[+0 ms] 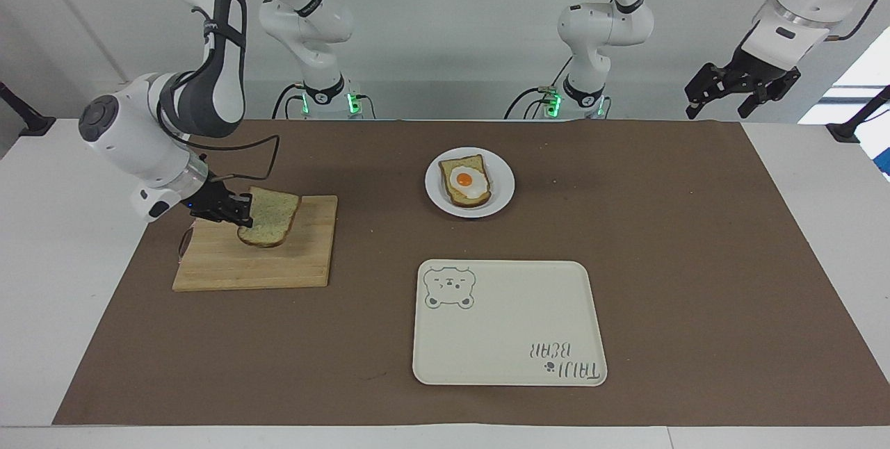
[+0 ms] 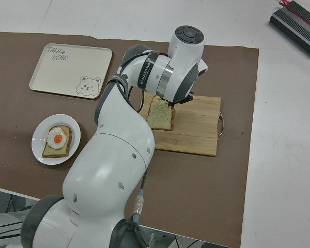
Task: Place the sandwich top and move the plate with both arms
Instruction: 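Drag the bread slice off the board toward the plate with the right gripper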
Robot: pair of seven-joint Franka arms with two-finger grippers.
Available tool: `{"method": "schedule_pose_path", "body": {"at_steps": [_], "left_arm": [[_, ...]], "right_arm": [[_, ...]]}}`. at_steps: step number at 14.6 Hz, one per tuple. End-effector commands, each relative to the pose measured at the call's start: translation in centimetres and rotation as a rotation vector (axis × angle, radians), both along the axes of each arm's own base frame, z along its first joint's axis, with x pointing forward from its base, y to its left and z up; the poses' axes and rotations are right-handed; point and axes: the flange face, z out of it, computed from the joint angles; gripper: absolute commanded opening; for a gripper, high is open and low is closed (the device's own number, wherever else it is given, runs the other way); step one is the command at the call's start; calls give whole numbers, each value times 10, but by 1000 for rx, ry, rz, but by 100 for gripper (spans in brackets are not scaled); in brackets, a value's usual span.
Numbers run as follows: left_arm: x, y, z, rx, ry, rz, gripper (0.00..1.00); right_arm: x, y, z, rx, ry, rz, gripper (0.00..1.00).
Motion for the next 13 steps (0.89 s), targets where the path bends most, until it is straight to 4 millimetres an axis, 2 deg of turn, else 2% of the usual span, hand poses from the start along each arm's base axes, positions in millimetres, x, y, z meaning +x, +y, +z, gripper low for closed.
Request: {"method": "schedule_pose_path", "body": {"at_steps": [1, 8, 10, 13], "left_arm": [[-8, 4, 2, 11, 6, -5, 100], [-7, 3, 3, 11, 3, -6, 100], [-7, 3, 2, 11, 4, -6, 100], [-8, 4, 2, 11, 6, -5, 100]], "right_arm": [[-3, 9, 11, 109, 16, -28, 0], [-16, 48, 14, 203, 102, 23, 0], [-19, 69, 12, 204, 122, 51, 0], [-23, 111, 11, 199, 148, 78, 0]]}}
